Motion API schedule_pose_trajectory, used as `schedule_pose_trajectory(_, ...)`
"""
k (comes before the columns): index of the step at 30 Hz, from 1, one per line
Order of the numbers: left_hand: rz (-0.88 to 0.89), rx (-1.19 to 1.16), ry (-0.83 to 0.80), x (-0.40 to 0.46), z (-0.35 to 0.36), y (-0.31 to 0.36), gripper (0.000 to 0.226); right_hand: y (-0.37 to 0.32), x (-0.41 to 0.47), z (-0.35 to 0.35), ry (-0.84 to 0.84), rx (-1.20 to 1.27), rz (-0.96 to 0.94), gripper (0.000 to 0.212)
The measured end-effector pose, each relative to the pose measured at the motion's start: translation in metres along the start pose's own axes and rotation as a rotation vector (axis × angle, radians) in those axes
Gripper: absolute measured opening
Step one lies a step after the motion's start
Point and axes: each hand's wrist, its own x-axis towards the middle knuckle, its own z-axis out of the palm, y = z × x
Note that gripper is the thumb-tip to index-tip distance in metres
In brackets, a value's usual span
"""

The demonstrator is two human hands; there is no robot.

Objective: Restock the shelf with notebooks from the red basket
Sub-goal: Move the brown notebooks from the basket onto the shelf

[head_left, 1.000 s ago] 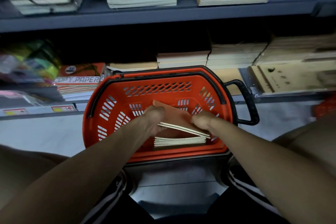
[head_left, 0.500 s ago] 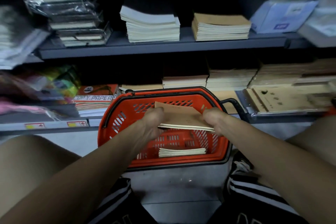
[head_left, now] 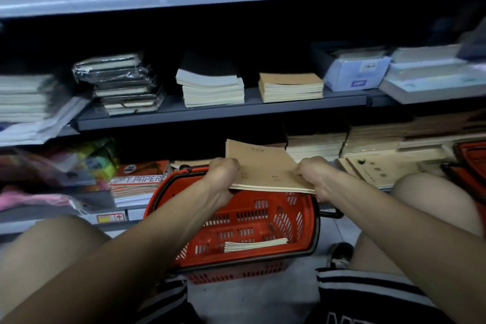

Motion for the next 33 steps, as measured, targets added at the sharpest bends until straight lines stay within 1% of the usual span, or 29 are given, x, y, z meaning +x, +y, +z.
schedule_pose_trajectory(3,0.050,-0.015,-0.018,-0.013,0.007,0.012,0.019,-0.008,-0.005,-0.016,0.018,0.032,-0.056,0.014)
schedule_pose_trajectory(7,0.101,-0.023,-0.046,-0.031,0.016,0.028,0.018,-0.020,-0.010,-0.029,0.041,0.091,-0.143,0.026)
schedule_pose_trajectory(9,0.128,-0.021,-0.051,-0.037,0.019,0.034,0.022,-0.026,-0.014,-0.037,0.073,0.112,-0.165,0.029)
schedule_pose_trajectory(13,0.169,-0.008,-0.056,-0.047,0.025,0.045,0.028,-0.036,-0.023,-0.051,0.127,0.144,-0.227,0.025)
schedule_pose_trajectory(16,0.190,-0.003,-0.074,-0.049,0.029,0.053,0.036,-0.041,-0.026,-0.061,0.117,0.171,-0.257,0.023)
schedule_pose_trajectory(18,0.204,-0.007,-0.089,-0.052,0.031,0.060,0.034,-0.045,-0.031,-0.068,0.098,0.184,-0.298,0.021)
schedule_pose_trajectory(21,0.240,-0.012,-0.099,-0.056,0.035,0.070,0.017,-0.051,-0.041,-0.075,0.083,0.248,-0.370,0.013)
schedule_pose_trajectory(22,0.246,-0.021,-0.106,-0.053,0.036,0.073,0.015,-0.053,-0.045,-0.077,0.070,0.285,-0.379,0.012)
schedule_pose_trajectory(25,0.256,-0.037,-0.134,-0.049,0.040,0.081,0.015,-0.058,-0.051,-0.083,0.001,0.440,-0.362,0.025)
schedule_pose_trajectory(27,0.290,-0.028,-0.133,-0.043,0.044,0.086,0.012,-0.062,-0.049,-0.085,-0.010,0.485,-0.366,0.022)
schedule_pose_trajectory(28,0.301,-0.025,-0.130,-0.041,0.046,0.088,0.014,-0.063,-0.047,-0.086,-0.013,0.494,-0.376,0.017)
schedule_pose_trajectory(31,0.296,-0.037,-0.128,-0.030,0.055,0.096,0.043,-0.063,-0.039,-0.085,0.004,0.479,-0.434,0.003)
schedule_pose_trajectory(32,0.298,-0.041,-0.127,-0.023,0.058,0.097,0.050,-0.063,-0.033,-0.085,0.025,0.449,-0.469,0.002)
schedule_pose_trajectory(33,0.298,-0.040,-0.126,-0.017,0.062,0.098,0.055,-0.063,-0.028,-0.084,0.055,0.415,-0.502,0.006)
